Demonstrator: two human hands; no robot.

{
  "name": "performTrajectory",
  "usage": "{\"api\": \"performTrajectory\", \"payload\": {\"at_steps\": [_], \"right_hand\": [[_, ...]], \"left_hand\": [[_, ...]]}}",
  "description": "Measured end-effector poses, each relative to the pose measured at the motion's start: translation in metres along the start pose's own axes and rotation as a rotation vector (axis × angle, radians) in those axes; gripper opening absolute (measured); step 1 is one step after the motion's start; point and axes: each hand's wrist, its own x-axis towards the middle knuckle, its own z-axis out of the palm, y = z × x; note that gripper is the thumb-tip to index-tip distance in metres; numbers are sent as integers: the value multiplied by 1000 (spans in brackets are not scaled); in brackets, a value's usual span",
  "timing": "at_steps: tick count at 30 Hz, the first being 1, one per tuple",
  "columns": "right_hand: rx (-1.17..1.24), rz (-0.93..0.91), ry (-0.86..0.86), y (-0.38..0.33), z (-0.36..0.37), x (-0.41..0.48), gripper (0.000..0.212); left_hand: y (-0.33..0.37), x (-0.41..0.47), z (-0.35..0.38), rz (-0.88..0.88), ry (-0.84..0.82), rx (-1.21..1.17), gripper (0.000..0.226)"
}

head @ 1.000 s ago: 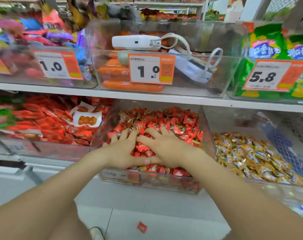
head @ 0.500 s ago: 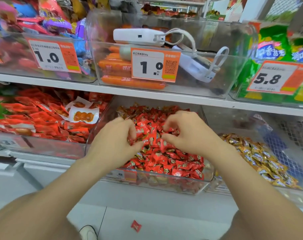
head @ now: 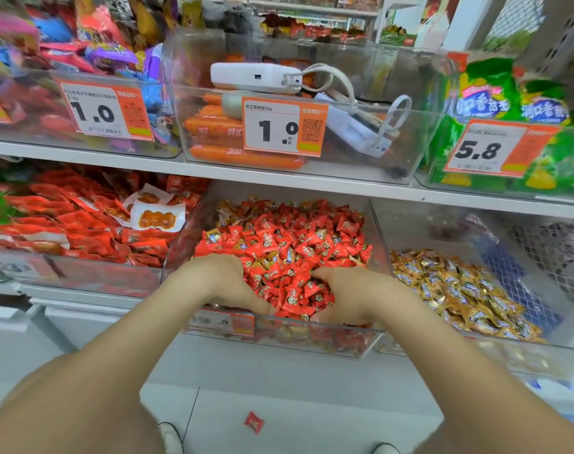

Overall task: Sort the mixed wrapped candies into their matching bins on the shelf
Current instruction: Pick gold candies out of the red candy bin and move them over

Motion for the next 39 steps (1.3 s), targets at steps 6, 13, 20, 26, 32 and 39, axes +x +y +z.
{"api": "performTrajectory", "payload": {"at_steps": [6, 13, 20, 26, 32, 39], "right_hand": [[379, 49, 44, -13, 7, 28, 130], [704, -5, 164, -16, 2, 34, 139], [563, -172, 427, -25, -11, 34, 104], [123, -105, 397, -11, -9, 18, 97], [143, -65, 417, 1, -19, 3, 61], [66, -279, 515, -10, -3, 33, 55]], "left_hand": [[1, 17, 2, 37, -46, -199, 99], [-1, 28, 14, 101, 112, -539, 92], [-5, 37, 6, 263, 361, -437, 91], [-23, 28, 4, 241, 419, -244, 108], [-32, 10, -2, 379, 476, -248, 88], [-24, 36, 8, 547, 425, -54, 83]]}}
